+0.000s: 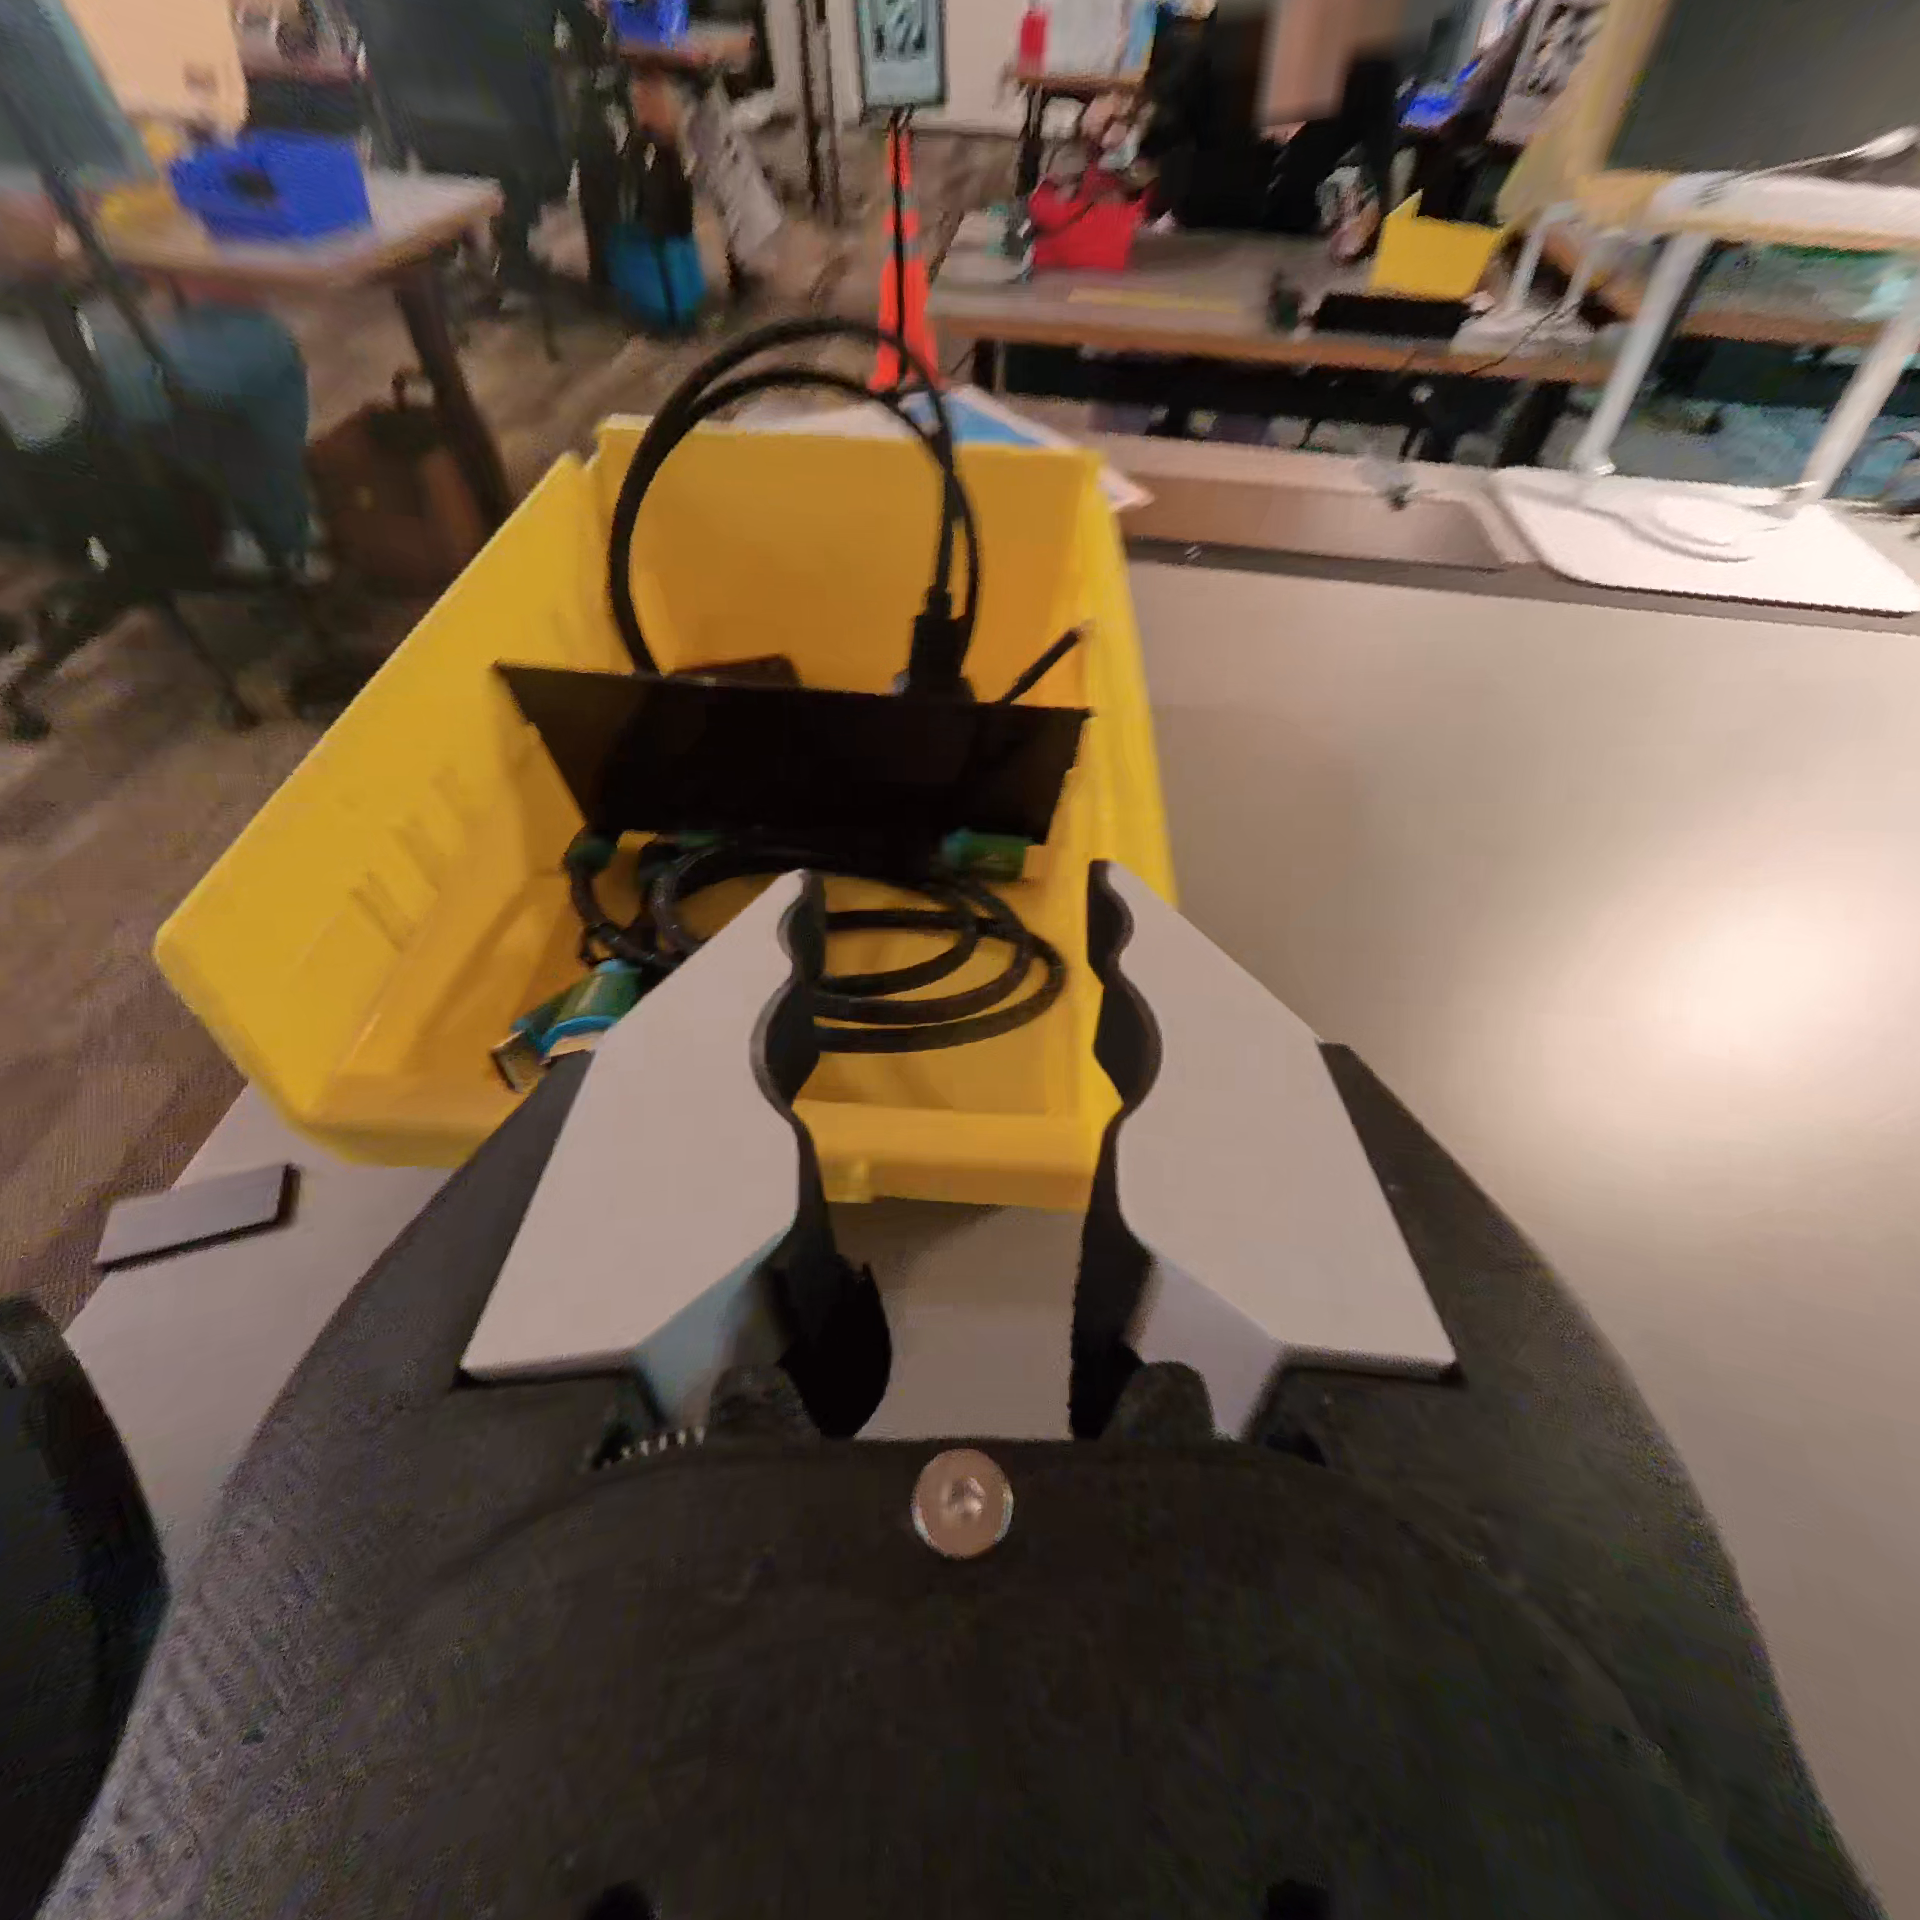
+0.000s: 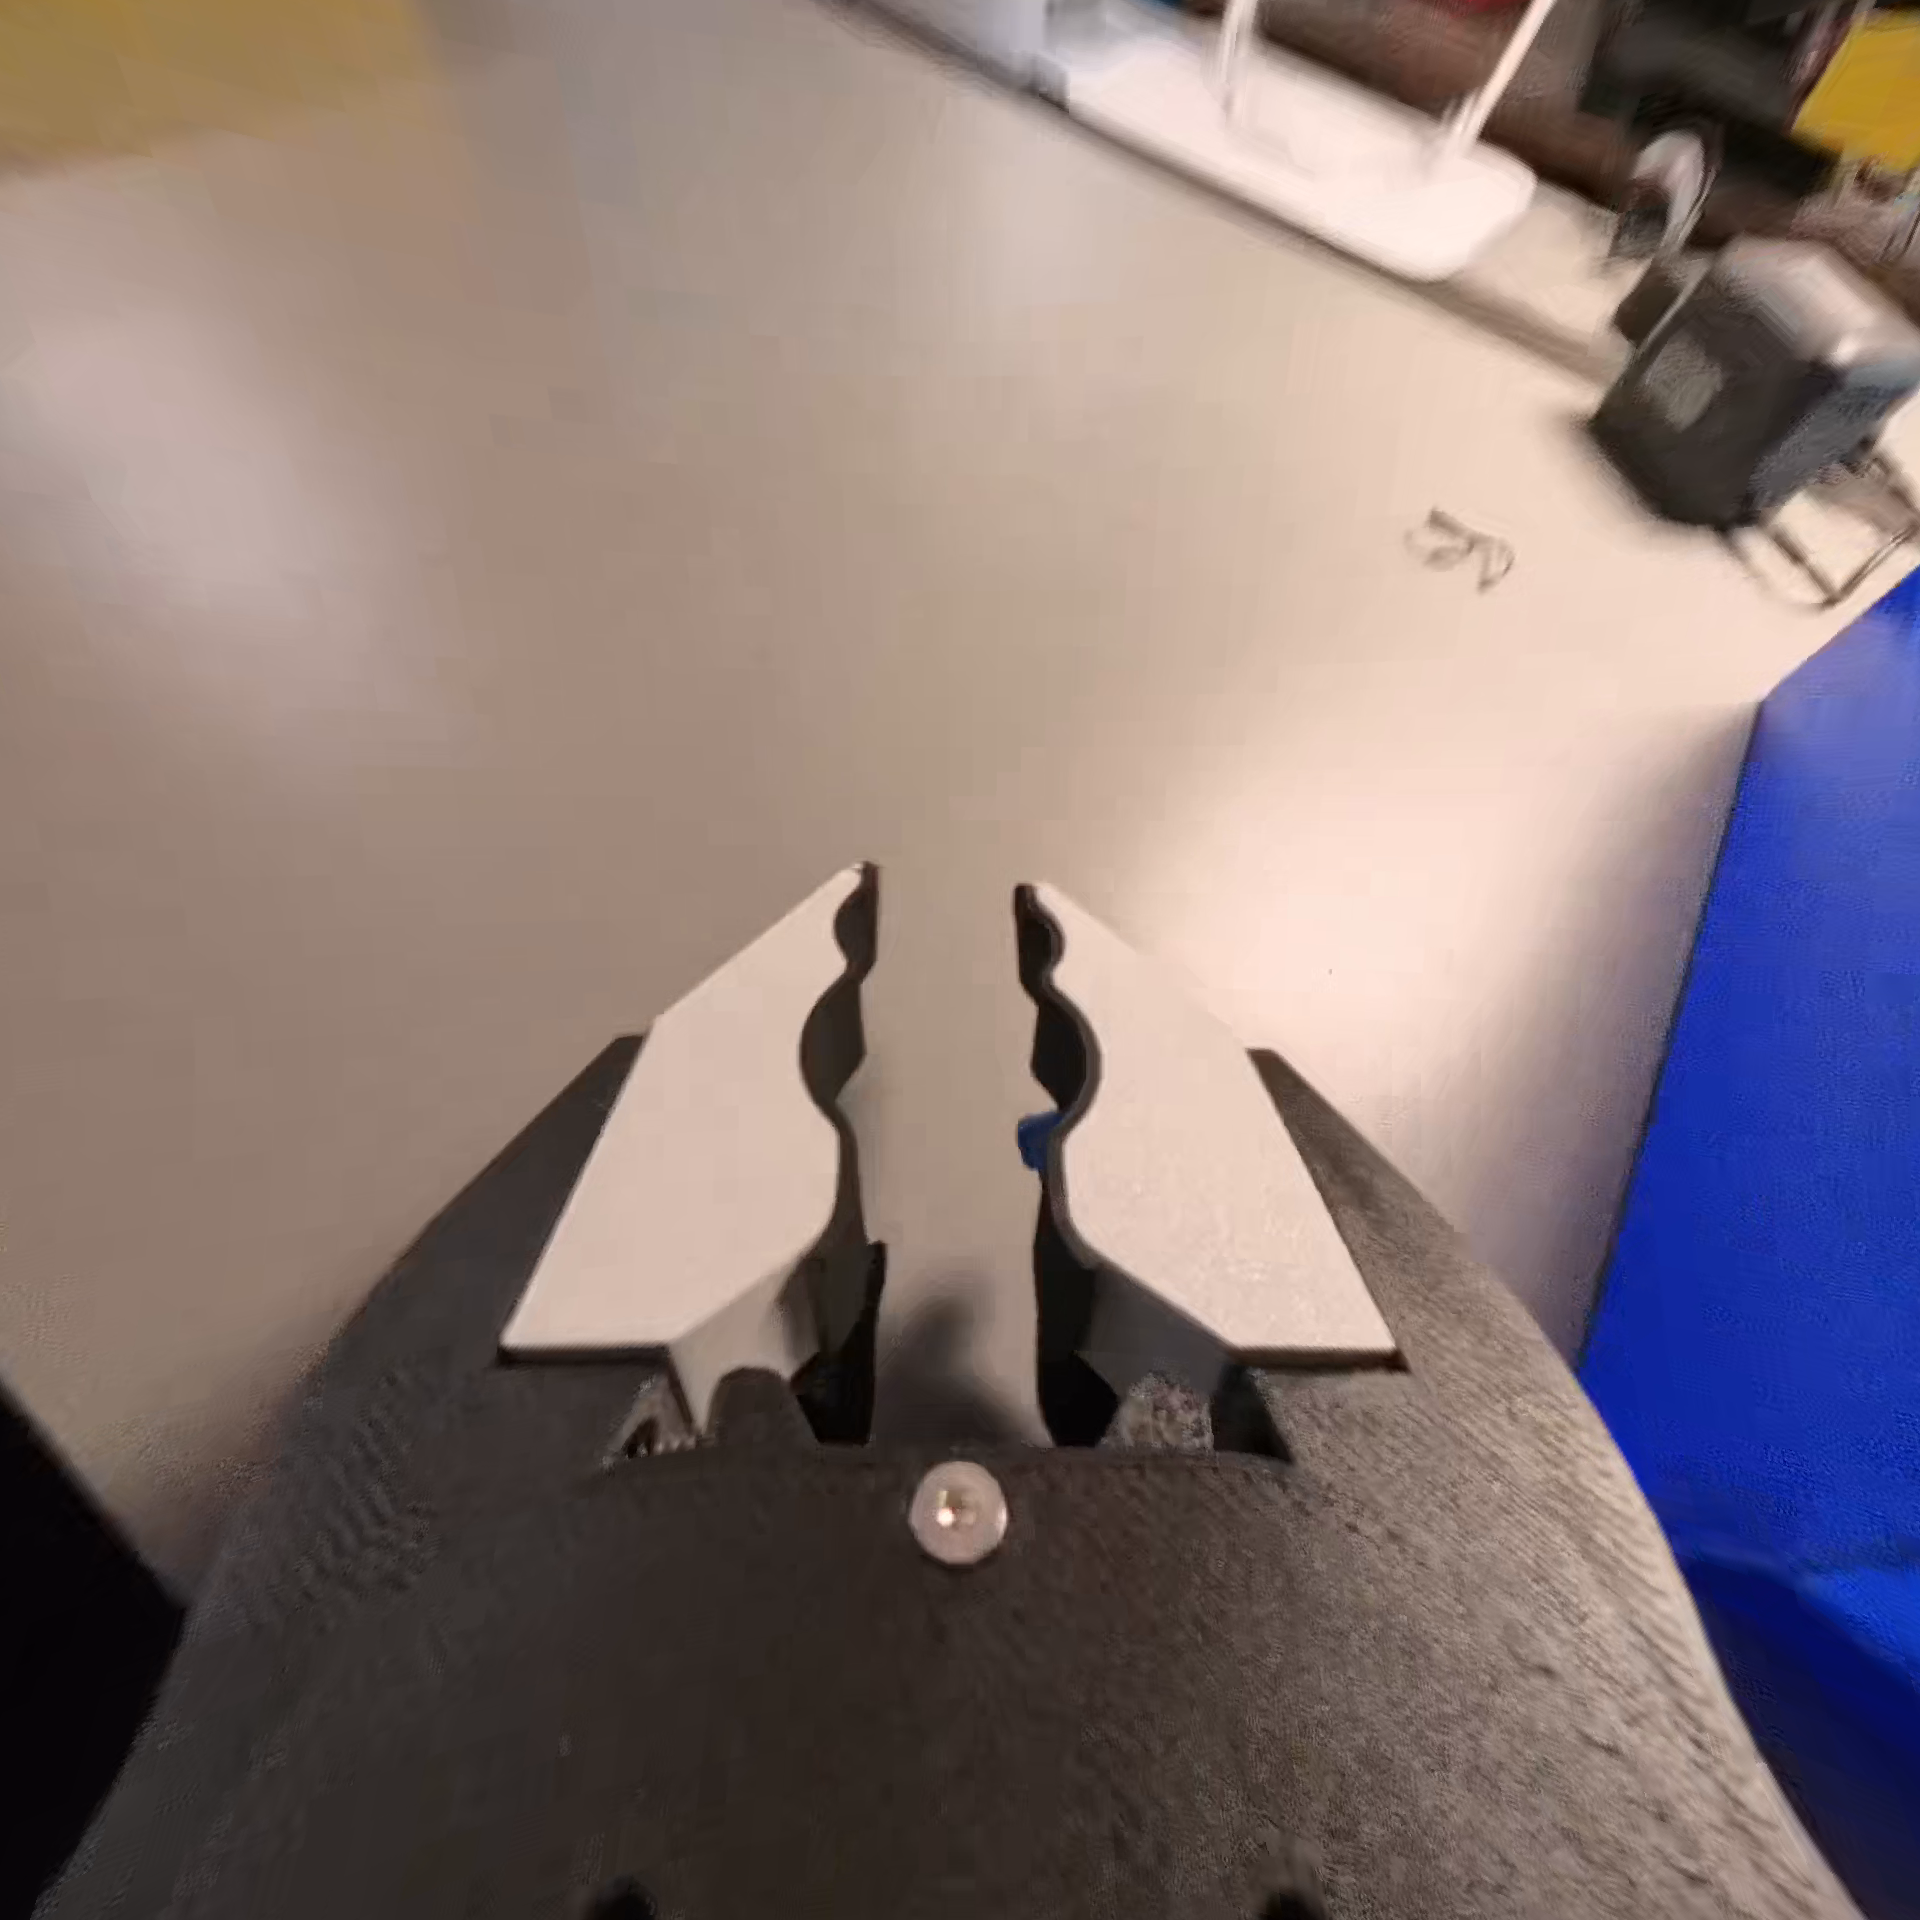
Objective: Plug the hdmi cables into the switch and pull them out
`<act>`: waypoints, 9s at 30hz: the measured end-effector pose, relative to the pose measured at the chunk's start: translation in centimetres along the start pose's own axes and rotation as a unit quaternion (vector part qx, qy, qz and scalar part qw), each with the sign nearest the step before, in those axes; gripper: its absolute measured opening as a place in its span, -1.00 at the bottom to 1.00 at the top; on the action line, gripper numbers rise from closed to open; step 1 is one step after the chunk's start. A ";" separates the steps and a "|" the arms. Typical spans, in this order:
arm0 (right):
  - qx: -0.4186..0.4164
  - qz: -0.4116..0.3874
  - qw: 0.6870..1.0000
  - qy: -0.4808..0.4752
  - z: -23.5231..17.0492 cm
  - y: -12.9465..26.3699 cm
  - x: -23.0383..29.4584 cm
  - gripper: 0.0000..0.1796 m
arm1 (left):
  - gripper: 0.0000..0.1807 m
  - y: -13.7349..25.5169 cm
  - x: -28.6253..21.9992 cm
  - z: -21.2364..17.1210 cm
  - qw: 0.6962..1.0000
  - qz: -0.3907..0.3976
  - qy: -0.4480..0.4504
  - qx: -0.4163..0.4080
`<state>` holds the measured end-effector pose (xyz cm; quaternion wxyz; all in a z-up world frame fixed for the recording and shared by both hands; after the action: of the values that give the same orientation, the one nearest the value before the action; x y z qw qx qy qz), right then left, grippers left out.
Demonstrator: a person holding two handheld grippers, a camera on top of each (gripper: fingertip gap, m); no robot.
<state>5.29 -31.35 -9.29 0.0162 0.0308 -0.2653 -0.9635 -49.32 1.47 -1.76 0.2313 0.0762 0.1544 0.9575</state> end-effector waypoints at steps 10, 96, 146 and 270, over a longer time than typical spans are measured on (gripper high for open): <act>0.039 0.020 0.998 0.040 -0.1 -1.2 0.7 -0.67 | -0.17 -4.2 2.6 0.9 0.962 -0.089 -0.164 0.201; 0.088 0.050 0.994 0.044 -0.3 -2.3 1.0 -0.66 | 0.11 -13.0 -19.3 6.1 0.914 -0.267 -0.266 0.150; 0.053 0.117 0.991 0.034 1.5 -3.3 1.7 -0.59 | -0.94 -5.8 -21.0 22.0 0.897 -0.268 -0.350 -0.017; 0.018 0.016 1.000 0.009 7.2 -12.4 -2.4 -0.41 | -0.92 -11.5 -39.4 -0.7 0.790 -0.413 -0.452 0.028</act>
<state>7.05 -16.91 -9.33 0.0337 0.0350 -0.2830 -0.9579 -9.92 -7.39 -9.16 0.6455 0.4358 0.0762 0.6226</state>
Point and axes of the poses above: each gripper's, where its closed fingertips meet, y back along the fingers, z out of its top, x = y × z across the jaws, the point moved 10 cm from there along y, back along the fingers, and after that the axes turned 7 degrees about -y, right-handed, at the moved point
